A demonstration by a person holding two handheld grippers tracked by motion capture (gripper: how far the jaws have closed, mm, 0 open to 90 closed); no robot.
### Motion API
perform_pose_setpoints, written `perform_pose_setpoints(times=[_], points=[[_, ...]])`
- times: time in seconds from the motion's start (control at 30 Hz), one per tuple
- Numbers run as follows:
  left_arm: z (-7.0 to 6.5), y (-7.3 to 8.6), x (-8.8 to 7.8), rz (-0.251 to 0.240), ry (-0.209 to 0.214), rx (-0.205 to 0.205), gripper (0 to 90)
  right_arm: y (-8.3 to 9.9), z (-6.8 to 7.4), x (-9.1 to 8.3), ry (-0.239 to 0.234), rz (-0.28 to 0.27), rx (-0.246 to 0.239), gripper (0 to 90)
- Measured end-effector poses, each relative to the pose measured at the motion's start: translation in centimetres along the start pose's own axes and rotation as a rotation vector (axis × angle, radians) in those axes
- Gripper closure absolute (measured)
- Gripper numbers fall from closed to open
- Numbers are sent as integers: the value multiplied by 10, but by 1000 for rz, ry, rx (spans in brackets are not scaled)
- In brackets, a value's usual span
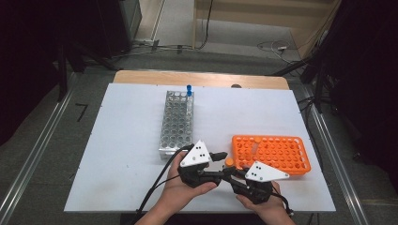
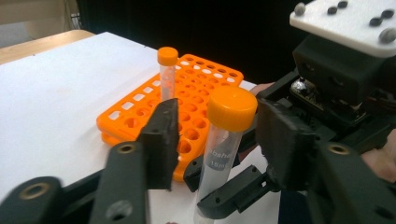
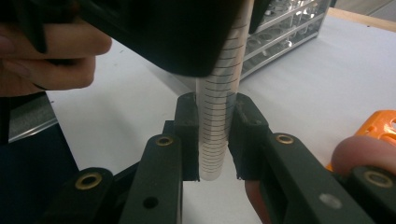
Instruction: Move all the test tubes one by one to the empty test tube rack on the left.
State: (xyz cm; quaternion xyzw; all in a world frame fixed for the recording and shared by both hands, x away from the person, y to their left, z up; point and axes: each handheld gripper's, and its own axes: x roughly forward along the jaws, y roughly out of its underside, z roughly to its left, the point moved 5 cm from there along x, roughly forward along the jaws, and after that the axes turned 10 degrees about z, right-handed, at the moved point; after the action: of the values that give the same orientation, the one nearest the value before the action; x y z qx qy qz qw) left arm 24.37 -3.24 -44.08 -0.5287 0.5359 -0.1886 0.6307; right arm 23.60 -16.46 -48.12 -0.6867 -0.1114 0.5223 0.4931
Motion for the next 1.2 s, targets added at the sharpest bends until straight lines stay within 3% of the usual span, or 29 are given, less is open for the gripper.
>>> perform_pose_setpoints(times=[0.17, 0.27, 0.47, 0.63, 0.9, 1.2], points=[[-2, 3, 2, 21, -16, 27, 717, 0, 2, 0, -7, 0, -7, 723], [-1, 3, 2, 26, -36, 31, 742, 0, 1, 0, -9, -2, -6, 724], [0, 3, 2, 24, -35, 23, 753, 0, -1, 1, -18, -7, 1, 714], [7, 0, -3, -7, -42, -7, 753, 3, -4, -2, -56, -8, 8, 552], [25, -5, -14, -37, -84, -31, 753, 5, -16, -17, -50, -37, 25, 230], [43, -9, -22, -50, -132, -38, 753, 8, -29, -29, -34, -54, 32, 90]])
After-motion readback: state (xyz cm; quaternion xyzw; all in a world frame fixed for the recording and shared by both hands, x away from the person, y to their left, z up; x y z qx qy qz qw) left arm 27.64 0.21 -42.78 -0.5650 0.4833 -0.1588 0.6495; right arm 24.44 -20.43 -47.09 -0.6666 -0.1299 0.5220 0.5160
